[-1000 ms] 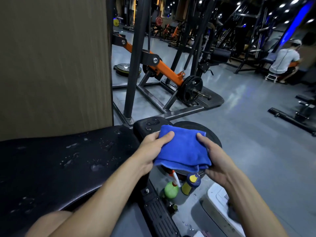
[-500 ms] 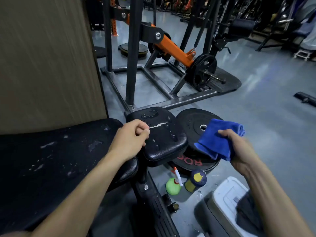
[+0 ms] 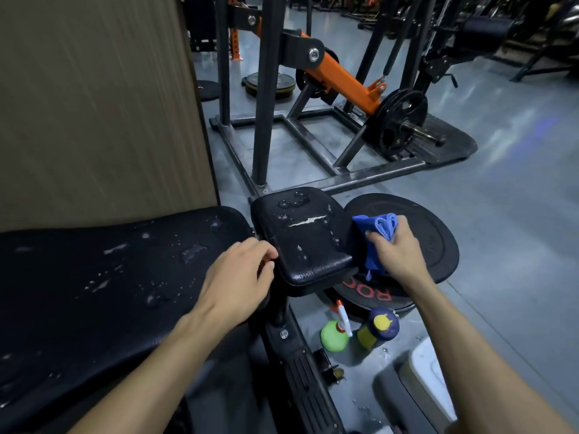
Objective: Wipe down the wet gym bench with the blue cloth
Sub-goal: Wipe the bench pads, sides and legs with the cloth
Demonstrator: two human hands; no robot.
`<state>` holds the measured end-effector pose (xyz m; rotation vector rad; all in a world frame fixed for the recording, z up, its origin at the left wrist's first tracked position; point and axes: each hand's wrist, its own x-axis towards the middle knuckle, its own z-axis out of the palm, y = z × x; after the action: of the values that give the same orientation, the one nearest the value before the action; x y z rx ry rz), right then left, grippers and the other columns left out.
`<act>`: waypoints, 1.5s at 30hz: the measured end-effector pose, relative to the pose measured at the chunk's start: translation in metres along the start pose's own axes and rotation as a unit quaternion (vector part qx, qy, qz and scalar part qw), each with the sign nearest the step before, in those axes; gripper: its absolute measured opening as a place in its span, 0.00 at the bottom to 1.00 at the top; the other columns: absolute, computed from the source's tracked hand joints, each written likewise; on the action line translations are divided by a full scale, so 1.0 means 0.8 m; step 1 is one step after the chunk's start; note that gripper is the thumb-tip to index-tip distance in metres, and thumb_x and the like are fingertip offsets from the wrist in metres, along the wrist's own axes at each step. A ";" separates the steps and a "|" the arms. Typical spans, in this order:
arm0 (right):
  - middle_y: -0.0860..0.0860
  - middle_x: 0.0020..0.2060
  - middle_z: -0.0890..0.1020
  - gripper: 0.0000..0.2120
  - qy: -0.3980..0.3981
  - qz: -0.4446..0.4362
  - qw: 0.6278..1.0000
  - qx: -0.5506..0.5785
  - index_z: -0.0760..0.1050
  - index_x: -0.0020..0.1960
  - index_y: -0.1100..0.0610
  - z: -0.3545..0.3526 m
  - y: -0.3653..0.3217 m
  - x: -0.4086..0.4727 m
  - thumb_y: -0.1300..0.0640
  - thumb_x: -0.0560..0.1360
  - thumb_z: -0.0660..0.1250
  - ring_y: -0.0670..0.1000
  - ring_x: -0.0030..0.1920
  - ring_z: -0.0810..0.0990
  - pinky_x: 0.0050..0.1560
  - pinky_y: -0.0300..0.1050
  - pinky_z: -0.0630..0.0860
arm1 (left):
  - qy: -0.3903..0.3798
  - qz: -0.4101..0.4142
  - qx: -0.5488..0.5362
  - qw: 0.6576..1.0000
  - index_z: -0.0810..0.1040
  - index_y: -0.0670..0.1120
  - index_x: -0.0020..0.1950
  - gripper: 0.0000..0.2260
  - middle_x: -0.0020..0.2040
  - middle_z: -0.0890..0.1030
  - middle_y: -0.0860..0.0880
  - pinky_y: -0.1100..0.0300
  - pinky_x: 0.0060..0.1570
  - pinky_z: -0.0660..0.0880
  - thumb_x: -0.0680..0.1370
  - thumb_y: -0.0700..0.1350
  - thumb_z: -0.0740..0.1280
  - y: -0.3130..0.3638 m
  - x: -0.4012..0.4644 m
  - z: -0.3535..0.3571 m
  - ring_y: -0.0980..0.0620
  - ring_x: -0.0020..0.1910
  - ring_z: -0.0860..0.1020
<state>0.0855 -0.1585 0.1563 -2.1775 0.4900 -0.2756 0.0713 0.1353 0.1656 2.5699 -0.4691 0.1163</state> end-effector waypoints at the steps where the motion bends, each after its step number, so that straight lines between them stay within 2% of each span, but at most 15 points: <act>1: 0.51 0.46 0.80 0.11 0.012 -0.007 1.000 0.012 0.72 0.53 0.56 -0.002 0.000 -0.001 0.52 0.76 0.69 0.54 0.48 0.76 0.47 0.49 0.70 | 0.006 0.014 0.019 1.000 0.76 0.56 0.58 0.08 0.53 0.77 0.61 0.59 0.53 0.73 0.80 0.49 0.62 -0.002 -0.006 0.002 0.57 0.54 0.74; 6: 0.50 0.31 0.78 0.12 0.019 -0.007 0.999 0.038 0.75 0.39 0.59 0.001 -0.008 -0.019 0.51 0.75 0.71 0.49 0.35 0.75 0.37 0.46 0.69 | 0.038 0.055 0.110 0.992 0.75 0.52 0.67 0.15 0.65 0.76 0.56 0.56 0.71 0.63 0.82 0.52 0.60 -0.020 -0.025 0.013 0.53 0.69 0.69; 10: 0.47 0.29 0.72 0.16 0.030 -0.044 0.999 0.000 0.73 0.38 0.64 0.008 -0.012 -0.034 0.53 0.75 0.72 0.49 0.33 0.71 0.34 0.34 0.67 | 0.035 0.052 0.171 0.983 0.73 0.49 0.71 0.21 0.70 0.74 0.52 0.51 0.76 0.56 0.82 0.55 0.53 -0.027 -0.027 0.018 0.49 0.74 0.66; 14: 0.46 0.47 0.80 0.06 0.006 -0.084 0.996 -0.003 0.79 0.49 0.54 0.012 -0.011 -0.035 0.53 0.74 0.72 0.45 0.48 0.77 0.43 0.25 0.67 | 0.030 0.043 0.195 0.979 0.71 0.47 0.73 0.23 0.73 0.72 0.50 0.47 0.77 0.55 0.83 0.56 0.51 -0.028 -0.025 0.022 0.48 0.77 0.62; 18: 0.38 0.68 0.72 0.09 -0.040 -0.073 0.996 0.028 0.74 0.52 0.48 0.019 -0.012 -0.028 0.49 0.75 0.71 0.42 0.65 0.73 0.53 0.41 0.67 | 0.034 0.042 0.203 0.978 0.70 0.47 0.73 0.23 0.73 0.71 0.49 0.46 0.77 0.55 0.83 0.55 0.52 -0.027 -0.024 0.023 0.47 0.77 0.62; 23: 0.39 0.65 0.72 0.25 -0.054 0.003 0.996 0.073 0.64 0.75 0.46 0.028 -0.016 -0.018 0.46 0.79 0.65 0.42 0.60 0.73 0.57 0.41 0.67 | 0.036 0.045 0.193 0.980 0.72 0.46 0.72 0.21 0.72 0.72 0.49 0.46 0.77 0.56 0.83 0.54 0.54 -0.029 -0.025 0.025 0.47 0.76 0.64; 26: 0.42 0.50 0.77 0.14 -0.063 0.035 0.995 0.065 0.79 0.58 0.54 0.025 -0.029 -0.002 0.46 0.79 0.63 0.47 0.56 0.78 0.53 0.46 0.67 | 0.036 0.042 0.192 0.980 0.72 0.46 0.72 0.21 0.72 0.73 0.49 0.45 0.77 0.57 0.83 0.54 0.54 -0.027 -0.023 0.025 0.47 0.76 0.64; 28: 0.47 0.41 0.80 0.14 -0.048 0.028 0.998 0.021 0.76 0.44 0.54 0.031 -0.036 0.005 0.44 0.78 0.62 0.55 0.48 0.79 0.46 0.50 0.68 | 0.039 0.041 0.192 0.980 0.72 0.46 0.72 0.21 0.71 0.73 0.48 0.45 0.76 0.57 0.83 0.54 0.54 -0.026 -0.023 0.025 0.47 0.75 0.65; 29: 0.48 0.42 0.81 0.12 -0.034 0.017 0.999 -0.010 0.74 0.45 0.53 0.037 -0.037 0.003 0.44 0.77 0.62 0.57 0.50 0.79 0.46 0.51 0.68 | 0.040 0.043 0.192 0.980 0.72 0.46 0.71 0.21 0.71 0.73 0.48 0.45 0.76 0.57 0.83 0.53 0.55 -0.026 -0.023 0.026 0.47 0.75 0.65; 31: 0.49 0.60 0.80 0.13 -0.018 -0.050 0.997 -0.063 0.74 0.59 0.50 0.056 -0.028 -0.016 0.47 0.78 0.62 0.57 0.65 0.74 0.61 0.50 0.69 | 0.044 0.046 0.193 0.979 0.73 0.46 0.71 0.20 0.70 0.74 0.48 0.45 0.76 0.58 0.83 0.53 0.55 -0.026 -0.023 0.027 0.47 0.75 0.66; 33: 0.49 0.76 0.67 0.26 -0.039 -0.161 0.981 -0.103 0.67 0.75 0.55 0.070 -0.019 -0.053 0.50 0.78 0.63 0.51 0.78 0.59 0.76 0.43 0.53 | 0.049 0.049 0.192 0.979 0.73 0.46 0.70 0.20 0.69 0.75 0.48 0.45 0.75 0.58 0.82 0.52 0.56 -0.027 -0.023 0.029 0.46 0.74 0.67; 35: 0.47 0.78 0.60 0.32 -0.092 -0.270 0.949 -0.135 0.62 0.78 0.57 0.070 -0.009 -0.081 0.49 0.77 0.61 0.46 0.80 0.53 0.79 0.43 0.46 | 0.054 0.055 0.188 0.979 0.74 0.45 0.69 0.20 0.69 0.75 0.47 0.44 0.75 0.59 0.82 0.52 0.57 -0.027 -0.023 0.030 0.46 0.73 0.68; 37: 0.47 0.78 0.62 0.32 -0.115 -0.303 0.934 -0.151 0.63 0.78 0.56 0.057 0.003 -0.065 0.47 0.76 0.59 0.46 0.79 0.55 0.79 0.47 0.51 | 0.063 0.057 0.185 0.979 0.75 0.45 0.69 0.19 0.68 0.76 0.47 0.44 0.75 0.59 0.82 0.51 0.57 -0.028 -0.022 0.031 0.45 0.73 0.68; 42: 0.53 0.65 0.77 0.19 -0.007 -0.076 0.989 -0.128 0.71 0.67 0.53 0.056 -0.028 0.005 0.47 0.78 0.60 0.58 0.68 0.73 0.61 0.51 0.68 | 0.067 0.052 0.186 0.979 0.75 0.45 0.68 0.19 0.67 0.76 0.47 0.44 0.75 0.59 0.82 0.51 0.57 -0.027 -0.023 0.032 0.45 0.72 0.69; 45: 0.50 0.77 0.64 0.32 -0.048 -0.217 0.961 -0.164 0.64 0.77 0.57 0.083 -0.028 -0.057 0.47 0.76 0.58 0.50 0.79 0.58 0.78 0.47 0.53 | 0.061 0.046 0.188 0.979 0.75 0.46 0.69 0.19 0.68 0.76 0.48 0.45 0.75 0.59 0.81 0.51 0.57 -0.027 -0.022 0.032 0.46 0.72 0.69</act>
<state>0.0740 -0.0793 0.1331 -2.5993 -0.0079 -0.3401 0.0624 0.1450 0.1300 2.8846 -0.5657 0.4295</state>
